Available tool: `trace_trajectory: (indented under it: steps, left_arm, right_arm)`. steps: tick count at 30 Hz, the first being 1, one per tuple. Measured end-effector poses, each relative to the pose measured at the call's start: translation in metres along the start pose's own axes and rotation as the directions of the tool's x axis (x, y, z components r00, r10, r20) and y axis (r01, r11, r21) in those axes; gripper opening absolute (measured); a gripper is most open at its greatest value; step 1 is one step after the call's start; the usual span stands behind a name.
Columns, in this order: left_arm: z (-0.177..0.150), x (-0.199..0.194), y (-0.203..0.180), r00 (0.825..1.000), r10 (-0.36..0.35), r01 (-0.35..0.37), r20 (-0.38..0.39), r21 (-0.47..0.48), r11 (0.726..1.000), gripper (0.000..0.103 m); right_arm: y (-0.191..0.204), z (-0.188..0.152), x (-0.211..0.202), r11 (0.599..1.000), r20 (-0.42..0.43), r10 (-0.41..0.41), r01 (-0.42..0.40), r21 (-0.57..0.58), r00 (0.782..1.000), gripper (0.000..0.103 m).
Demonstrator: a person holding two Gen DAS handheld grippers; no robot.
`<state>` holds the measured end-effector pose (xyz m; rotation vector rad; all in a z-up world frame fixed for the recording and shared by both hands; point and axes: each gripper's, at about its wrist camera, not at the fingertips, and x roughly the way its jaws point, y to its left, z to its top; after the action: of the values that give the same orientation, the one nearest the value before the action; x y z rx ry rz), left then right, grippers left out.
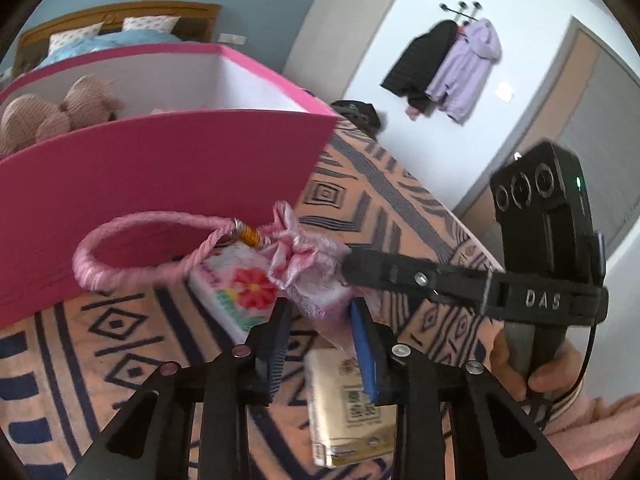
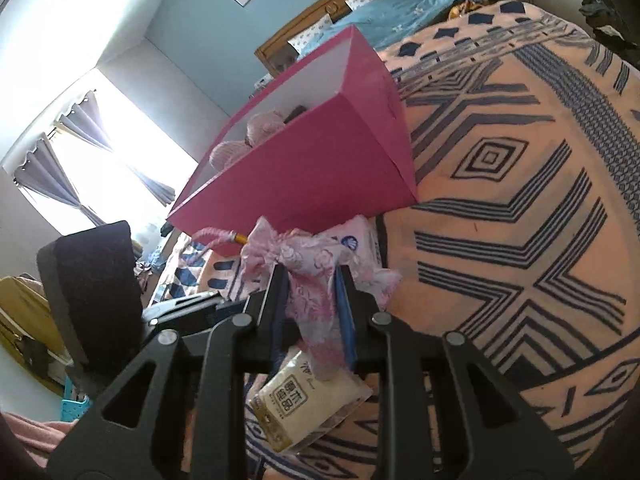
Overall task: Organize objects
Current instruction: 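Close the left gripper on the pink pouch and lift it, then carry the pink pouch with the left gripper over the box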
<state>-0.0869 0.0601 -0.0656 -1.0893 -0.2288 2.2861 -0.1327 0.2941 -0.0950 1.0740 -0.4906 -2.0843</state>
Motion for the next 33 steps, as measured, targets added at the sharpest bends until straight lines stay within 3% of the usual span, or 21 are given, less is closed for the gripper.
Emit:
trace_trajectory:
  steps: [5, 10, 13, 16, 18, 20, 24, 33]
  left_arm:
    - [0.003, -0.005, 0.011, 1.000, 0.022, -0.022, 0.015, -0.021, 1.000, 0.027]
    - [0.000, -0.004, 0.013, 1.000, 0.015, -0.015, -0.002, -0.026, 1.000, 0.027]
    - [-0.002, -0.004, 0.013, 1.000, 0.003, -0.003, -0.015, -0.027, 1.000, 0.030]
    - [-0.005, -0.003, 0.013, 0.999, -0.010, 0.009, -0.030, -0.036, 0.999, 0.041]
    - [-0.006, -0.002, 0.012, 0.999, -0.029, 0.027, -0.035, -0.036, 0.999, 0.042]
    - [-0.007, 0.000, 0.010, 0.999, -0.037, 0.036, -0.035, -0.033, 0.999, 0.042]
    - [-0.006, 0.001, 0.013, 0.998, -0.051, 0.049, -0.027, -0.046, 0.998, 0.041]
    - [0.006, -0.022, 0.000, 0.997, -0.072, 0.073, 0.040, -0.018, 0.997, 0.040]
  right_arm:
    - [0.001, 0.000, 0.001, 0.999, -0.041, -0.013, 0.010, -0.053, 0.999, 0.028]
    - [0.003, 0.012, -0.002, 0.990, -0.013, -0.061, 0.059, -0.129, 0.998, 0.057]
    - [0.005, 0.017, 0.009, 0.982, -0.044, -0.059, 0.050, -0.181, 0.997, 0.058]
    - [0.007, 0.019, 0.023, 0.974, -0.093, -0.056, 0.034, -0.225, 0.994, 0.058]
    - [0.007, 0.019, 0.030, 0.967, -0.114, -0.065, 0.034, -0.252, 0.991, 0.055]
    - [0.009, 0.017, 0.032, 0.962, -0.119, -0.071, 0.037, -0.272, 0.990, 0.040]
    - [0.011, 0.012, 0.025, 0.959, -0.117, -0.072, 0.036, -0.282, 0.991, 0.024]
    - [0.034, 0.009, -0.003, 0.955, -0.056, -0.013, -0.004, -0.296, 0.998, 0.021]
